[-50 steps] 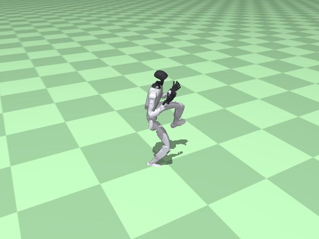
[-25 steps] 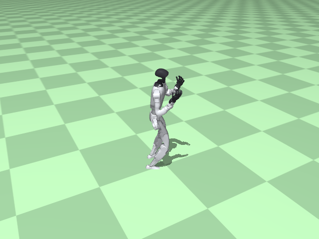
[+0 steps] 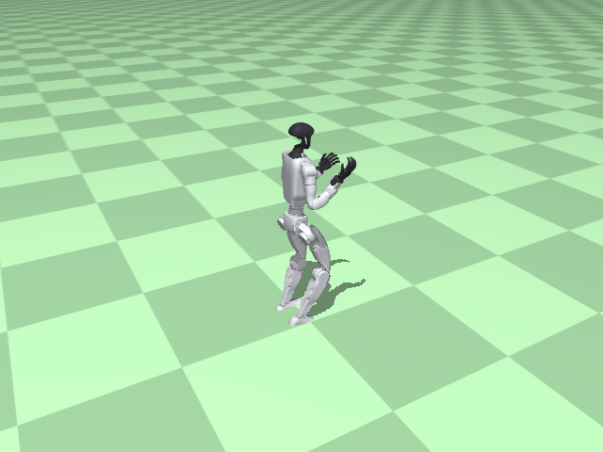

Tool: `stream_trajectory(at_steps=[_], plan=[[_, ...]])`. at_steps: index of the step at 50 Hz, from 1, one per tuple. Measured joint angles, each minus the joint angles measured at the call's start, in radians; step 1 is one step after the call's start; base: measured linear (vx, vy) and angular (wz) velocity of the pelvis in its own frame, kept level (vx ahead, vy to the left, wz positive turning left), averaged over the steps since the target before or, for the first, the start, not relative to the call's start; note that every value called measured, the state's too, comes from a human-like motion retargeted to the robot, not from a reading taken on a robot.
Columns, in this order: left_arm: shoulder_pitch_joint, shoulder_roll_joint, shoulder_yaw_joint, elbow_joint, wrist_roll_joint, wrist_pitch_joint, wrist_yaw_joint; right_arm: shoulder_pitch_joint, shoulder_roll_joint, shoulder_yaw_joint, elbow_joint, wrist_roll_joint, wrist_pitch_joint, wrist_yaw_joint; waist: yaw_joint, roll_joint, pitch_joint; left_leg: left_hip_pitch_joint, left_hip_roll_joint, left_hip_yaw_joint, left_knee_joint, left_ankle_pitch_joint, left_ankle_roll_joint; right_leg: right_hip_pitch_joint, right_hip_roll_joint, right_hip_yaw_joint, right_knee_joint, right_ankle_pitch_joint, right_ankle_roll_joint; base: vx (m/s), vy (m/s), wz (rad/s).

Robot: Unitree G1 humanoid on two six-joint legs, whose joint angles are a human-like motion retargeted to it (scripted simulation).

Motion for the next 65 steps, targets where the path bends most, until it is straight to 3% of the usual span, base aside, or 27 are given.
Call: stream_trajectory(at_steps=[7,14,22,28,32,36,39,45,57,65], plan=[[0.035,0.064,0.06,-0.049,0.029,-0.001,-0.007,-0.065,-0.089,0.116,0.022,-0.05,0.027,0.026,0.076,-0.012,0.028,0.023,-0.008,-0.047,0.025,-0.009,0.0,0.047,-0.004,-0.033,0.015,0.037,-0.012,0.05,0.04,0.59],[-0.216,0.072,0.05,-0.12,0.084,-0.045,0.112,0.05,-0.117,0.188,0.299,-0.064,0.055,0.053,-0.006,0.022,0.006,0.013,-0.01,-0.114,-0.004,0.02,-0.025,-0.005,0.035,0.008,0.038,0.2,0.026,0.03,0.05,0.8],[-0.328,0.063,-0.007,-0.148,0.09,-0.081,0.116,0.222,-0.078,0.17,0.481,-0.094,0.078,0.039,-0.063,0.045,-0.018,0.011,-0.023,-0.161,-0.033,0.034,-0.038,-0.014,0.078,0.063,-0.035,0.221,0.034,0.05,-0.01,0.52],[-0.277,0.038,0.011,-0.154,0.141,-0.083,0.113,0.254,-0.073,0.159,0.402,-0.207,0.071,-0.005,-0.023,0.045,-0.029,0.066,-0.004,-0.163,-0.133,0.057,-0.043,0.058,0.058,-0.027,-0.161,0.2,-0.015,0.07,-0.05,0.03],[-0.128,0.037,0.044,-0.096,0.198,-0.066,0.088,0.172,-0.08,0.152,0.263,-0.345,0.067,-0.057,0.031,0.04,-0.027,0.116,0.024,-0.147,-0.205,0.054,-0.037,0.141,0.069,-0.089,-0.291,0.172,-0.039,0.09,-0.07,-0.25],[0.069,0.054,0.058,0.028,0.238,-0.021,0.049,0.047,-0.101,0.122,0.13,-0.439,0.043,-0.054,0.096,0.024,-0.002,0.118,0.023,-0.121,-0.152,0.023,-0.024,0.16,0.06,-0.105,-0.278,0.13,-0.045,0.04,-0.06,-0.26],[0.223,0.075,0.104,0.137,0.257,0.01,0.009,-0.059,-0.119,0.123,0.02,-0.535,0.059,-0.092,0.126,0.034,-0.008,0.178,0.048,-0.106,-0.282,0.066,-0.023,0.238,0.096,-0.098,-0.461,0.183,-0.054,0.15,-0.06,-0.39],[0.392,0.063,0.144,0.284,0.249,0.06,-0.027,-0.117,-0.142,0.091,-0.068,-0.621,0.064,-0.112,0.165,0.048,0.019,0.199,0.053,-0.089,-0.248,0.053,-0.022,0.272,0.099,-0.093,-0.462,0.181,-0.05,0.0,0.0,0.0],[0.178,-0.05,0.165,0.211,0.131,0.058,-0.053,0.063,-0.136,0.126,0.163,-0.695,0.176,-0.116,0.138,0.102,0.037,0.272,0.071,-0.127,-0.262,0.029,-0.027,0.407,0.129,-0.125,-0.585,0.219,-0.049,0.0,0.0,0.15],[0.109,-0.046,0.106,0.134,0.089,0.032,-0.073,-0.047,-0.128,0.141,0.131,-0.721,0.168,-0.134,0.14,0.126,0.058,0.331,0.092,-0.133,-0.295,0.028,-0.047,0.534,0.162,-0.142,-0.759,0.289,-0.05,0.0,0.0,0.0]])
